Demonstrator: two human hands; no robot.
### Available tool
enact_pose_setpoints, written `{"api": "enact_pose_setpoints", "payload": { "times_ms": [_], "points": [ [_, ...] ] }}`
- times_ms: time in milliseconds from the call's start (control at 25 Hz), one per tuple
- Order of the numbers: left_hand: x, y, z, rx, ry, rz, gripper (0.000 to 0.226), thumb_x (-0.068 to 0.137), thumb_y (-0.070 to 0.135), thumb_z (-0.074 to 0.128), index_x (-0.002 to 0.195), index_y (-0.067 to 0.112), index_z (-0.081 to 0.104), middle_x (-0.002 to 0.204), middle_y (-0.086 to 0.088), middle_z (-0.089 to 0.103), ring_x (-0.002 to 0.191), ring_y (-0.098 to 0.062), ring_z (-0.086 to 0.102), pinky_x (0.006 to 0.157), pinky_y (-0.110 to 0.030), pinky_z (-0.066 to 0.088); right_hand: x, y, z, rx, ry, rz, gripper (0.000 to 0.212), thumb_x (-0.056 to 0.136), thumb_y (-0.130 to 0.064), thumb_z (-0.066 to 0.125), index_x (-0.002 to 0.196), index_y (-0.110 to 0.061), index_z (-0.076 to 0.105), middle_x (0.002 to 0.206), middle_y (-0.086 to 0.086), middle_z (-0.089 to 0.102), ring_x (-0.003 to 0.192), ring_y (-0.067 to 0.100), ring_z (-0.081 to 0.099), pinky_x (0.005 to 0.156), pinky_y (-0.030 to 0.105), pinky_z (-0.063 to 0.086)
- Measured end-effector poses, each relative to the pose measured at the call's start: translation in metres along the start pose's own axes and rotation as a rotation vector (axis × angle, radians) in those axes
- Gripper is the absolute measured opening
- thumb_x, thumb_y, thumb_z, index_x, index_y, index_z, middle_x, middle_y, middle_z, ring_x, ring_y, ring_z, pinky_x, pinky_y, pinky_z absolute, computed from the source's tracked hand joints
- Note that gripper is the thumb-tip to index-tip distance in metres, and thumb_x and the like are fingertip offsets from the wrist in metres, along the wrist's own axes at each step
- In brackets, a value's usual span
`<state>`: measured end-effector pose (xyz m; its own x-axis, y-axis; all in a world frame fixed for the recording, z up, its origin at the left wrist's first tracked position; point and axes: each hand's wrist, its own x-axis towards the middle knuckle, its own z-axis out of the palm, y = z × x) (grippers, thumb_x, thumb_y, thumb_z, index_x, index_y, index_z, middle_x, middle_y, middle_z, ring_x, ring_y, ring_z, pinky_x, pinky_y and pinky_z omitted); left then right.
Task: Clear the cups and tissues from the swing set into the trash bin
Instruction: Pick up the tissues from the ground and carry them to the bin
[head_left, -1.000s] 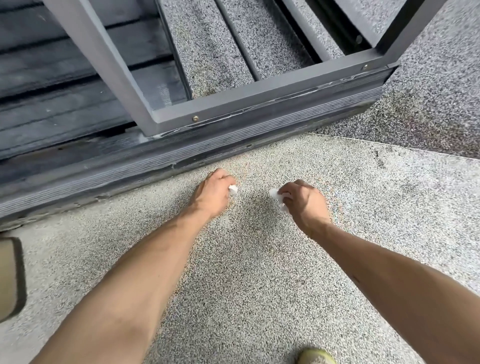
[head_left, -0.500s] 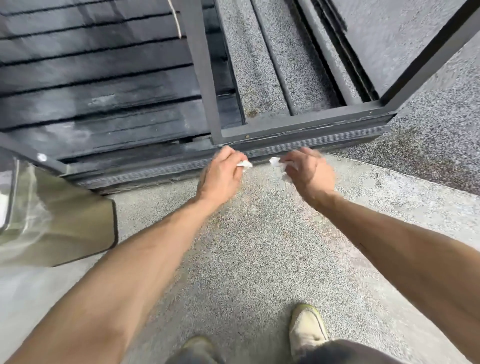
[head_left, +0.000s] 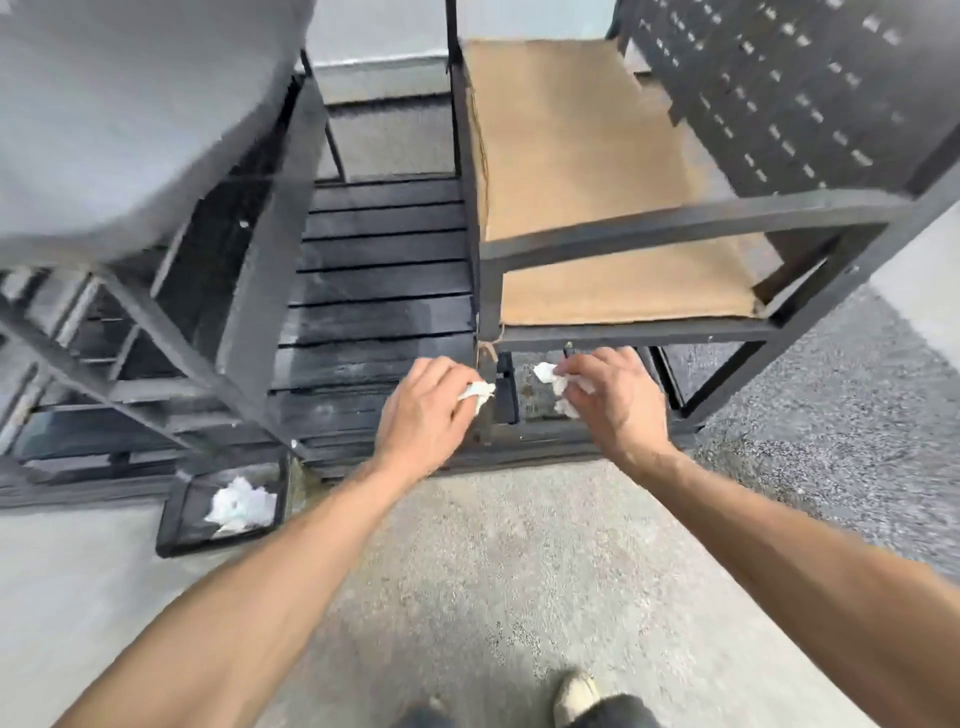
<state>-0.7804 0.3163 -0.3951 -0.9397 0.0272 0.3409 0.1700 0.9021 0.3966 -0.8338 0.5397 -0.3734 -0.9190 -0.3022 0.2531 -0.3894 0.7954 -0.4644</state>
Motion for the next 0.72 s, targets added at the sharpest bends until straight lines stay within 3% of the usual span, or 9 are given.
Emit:
{"api": "enact_pose_setpoints", "payload": {
  "times_ms": [160,360,600,720],
  "points": [
    [0.049,0.031,-0.133,0.068,0.135,0.017,0.009,0.089,0.026,0.059,0.096,0.023,0.064,0.091,0.009,0.06,0.093,-0.017,0.05,0.075,-0.032,0.038,0.042,-0.07,-0.113,-0.004,0.088,-0.114,0.014,0.086,-0.02,0.066,0.098,-0.026,0.07,0.096,-0.007,0.068,0.091,0.018,0.051,0.069,0.029,0.042],
    [0.082,0.075,-0.255,0.053,0.262,-0.095,0.014,0.089,0.027,0.058,0.101,0.023,0.064,0.099,0.011,0.063,0.103,-0.015,0.049,0.082,-0.032,0.038,0.078,-0.142,-0.214,0.003,0.147,-0.171,0.013,0.086,-0.022,0.066,0.097,-0.028,0.071,0.096,-0.009,0.068,0.087,0.016,0.051,0.066,0.03,0.045],
    [0.088,0.104,-0.311,0.11,0.413,-0.221,0.015,0.088,0.03,0.055,0.101,0.027,0.064,0.1,0.013,0.063,0.1,-0.013,0.048,0.087,-0.032,0.034,0.115,-0.185,-0.255,0.072,0.191,-0.276,0.013,0.086,-0.025,0.065,0.097,-0.031,0.068,0.094,-0.009,0.067,0.086,0.016,0.051,0.069,0.032,0.047],
    [0.082,0.103,-0.329,0.161,0.468,-0.26,0.015,0.089,0.031,0.056,0.102,0.026,0.064,0.1,0.013,0.063,0.1,-0.013,0.048,0.087,-0.031,0.033,0.129,-0.206,-0.258,0.101,0.199,-0.367,0.013,0.086,-0.024,0.066,0.097,-0.029,0.069,0.092,-0.01,0.067,0.084,0.014,0.049,0.066,0.026,0.037]
  ]
}}
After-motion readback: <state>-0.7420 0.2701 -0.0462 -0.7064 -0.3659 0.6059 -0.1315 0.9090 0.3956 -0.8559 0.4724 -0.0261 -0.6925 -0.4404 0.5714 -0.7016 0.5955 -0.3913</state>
